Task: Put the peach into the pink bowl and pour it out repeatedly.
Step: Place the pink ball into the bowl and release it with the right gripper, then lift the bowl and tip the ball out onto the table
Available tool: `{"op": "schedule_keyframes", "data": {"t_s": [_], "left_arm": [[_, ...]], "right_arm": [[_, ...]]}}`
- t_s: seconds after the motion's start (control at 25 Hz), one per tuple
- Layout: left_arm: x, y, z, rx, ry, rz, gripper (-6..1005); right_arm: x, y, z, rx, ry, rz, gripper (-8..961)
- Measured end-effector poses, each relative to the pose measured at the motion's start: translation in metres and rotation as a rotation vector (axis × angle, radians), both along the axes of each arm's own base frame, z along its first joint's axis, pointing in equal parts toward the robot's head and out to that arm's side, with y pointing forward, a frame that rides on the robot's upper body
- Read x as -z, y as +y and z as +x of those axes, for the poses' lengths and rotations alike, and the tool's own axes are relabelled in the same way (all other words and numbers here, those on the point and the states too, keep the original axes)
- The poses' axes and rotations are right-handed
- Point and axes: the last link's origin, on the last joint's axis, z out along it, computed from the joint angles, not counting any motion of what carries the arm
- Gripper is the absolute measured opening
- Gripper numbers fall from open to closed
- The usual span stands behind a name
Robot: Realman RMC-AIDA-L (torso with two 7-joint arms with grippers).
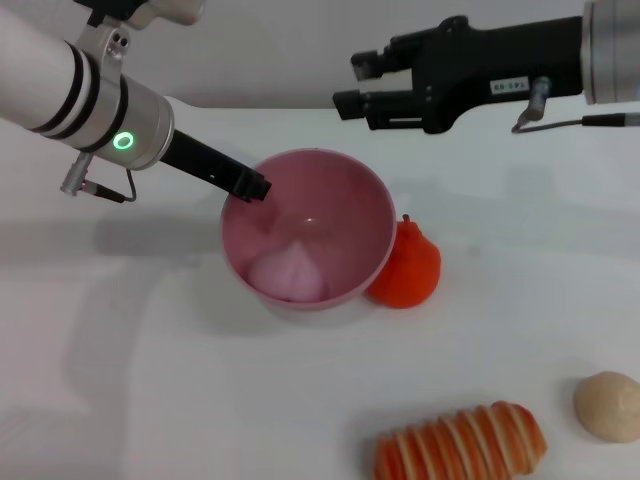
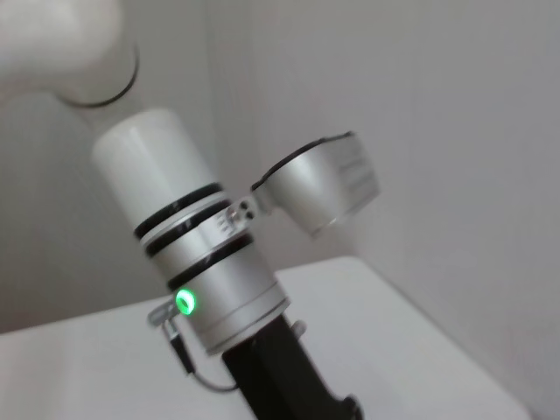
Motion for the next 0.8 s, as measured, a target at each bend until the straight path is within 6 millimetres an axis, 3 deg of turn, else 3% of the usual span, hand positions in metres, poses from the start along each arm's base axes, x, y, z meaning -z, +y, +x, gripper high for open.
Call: {"op": "schedule_keyframes", "data": {"t_s": [0.2,0.36,0.48,0.56,0.64,0.8], "left_arm": [[0.005,0.002,0.003,0.025,-0.035,0.033,46],[0.013,0.002,0.012,0.079,-0.077,0.047,45],[0.03,-0.001,0.035,0.214,-0.146,0.044,45],[0.03,-0.001,0.035,0.214,-0.146,0.044,45],[0.049,-0.006,0.054,0.332,-0.176,0.046,45],[0.061,-0.008,0.063,0.408,-0.198,0.08,45]], "right_arm": [[-0.021,-0.001,0.02,-0.005,0.122,0.114,473],[-0.048,-0.012,0.055,-0.036,0.332,0.287,533],[-0.066,-0.027,0.09,-0.059,0.481,0.492,531],[-0.074,-0.038,0.114,-0.051,0.55,0.626,529],[-0.081,-0.046,0.133,-0.027,0.587,0.724,529],[-0.089,-0.059,0.163,0.038,0.622,0.844,529]]}}
